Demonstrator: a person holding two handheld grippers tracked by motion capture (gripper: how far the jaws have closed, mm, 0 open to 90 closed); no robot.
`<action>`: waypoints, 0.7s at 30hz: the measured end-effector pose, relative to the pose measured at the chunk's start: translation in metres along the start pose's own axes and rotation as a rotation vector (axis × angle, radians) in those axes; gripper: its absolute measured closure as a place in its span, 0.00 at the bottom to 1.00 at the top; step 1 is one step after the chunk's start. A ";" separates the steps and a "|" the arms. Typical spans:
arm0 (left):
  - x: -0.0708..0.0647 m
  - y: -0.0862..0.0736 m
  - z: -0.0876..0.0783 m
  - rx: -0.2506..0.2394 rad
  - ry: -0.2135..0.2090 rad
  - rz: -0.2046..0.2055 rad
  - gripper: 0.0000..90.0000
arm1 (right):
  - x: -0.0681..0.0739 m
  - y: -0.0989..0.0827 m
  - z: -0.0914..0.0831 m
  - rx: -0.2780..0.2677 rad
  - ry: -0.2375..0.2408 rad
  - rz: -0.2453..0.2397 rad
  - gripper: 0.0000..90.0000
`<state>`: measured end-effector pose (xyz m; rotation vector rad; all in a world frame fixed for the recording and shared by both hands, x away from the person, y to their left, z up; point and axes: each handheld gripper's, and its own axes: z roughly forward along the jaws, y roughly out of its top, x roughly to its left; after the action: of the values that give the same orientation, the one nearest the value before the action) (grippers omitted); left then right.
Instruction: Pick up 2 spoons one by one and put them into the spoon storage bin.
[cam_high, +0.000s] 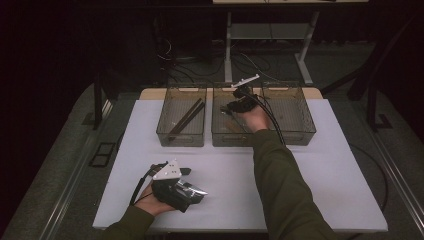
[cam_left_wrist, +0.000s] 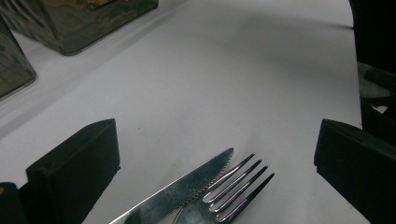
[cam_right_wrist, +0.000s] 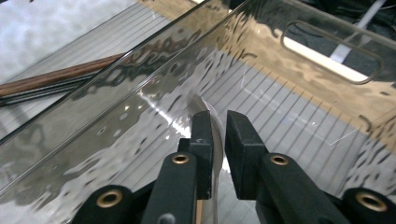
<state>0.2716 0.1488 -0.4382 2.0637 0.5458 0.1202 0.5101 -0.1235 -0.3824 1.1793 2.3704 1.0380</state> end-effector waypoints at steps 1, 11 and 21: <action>0.000 0.000 0.000 -0.003 0.000 0.002 0.00 | 0.000 0.000 -0.001 0.001 0.003 -0.002 0.86; 0.000 0.000 0.000 -0.003 0.002 0.006 0.00 | 0.001 -0.008 -0.020 -0.048 0.069 0.046 0.53; 0.000 0.001 -0.001 0.009 0.015 0.014 0.00 | 0.004 -0.029 -0.059 -0.086 0.125 0.032 0.29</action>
<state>0.2713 0.1491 -0.4373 2.0769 0.5423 0.1423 0.4594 -0.1602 -0.3615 1.1564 2.3806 1.2452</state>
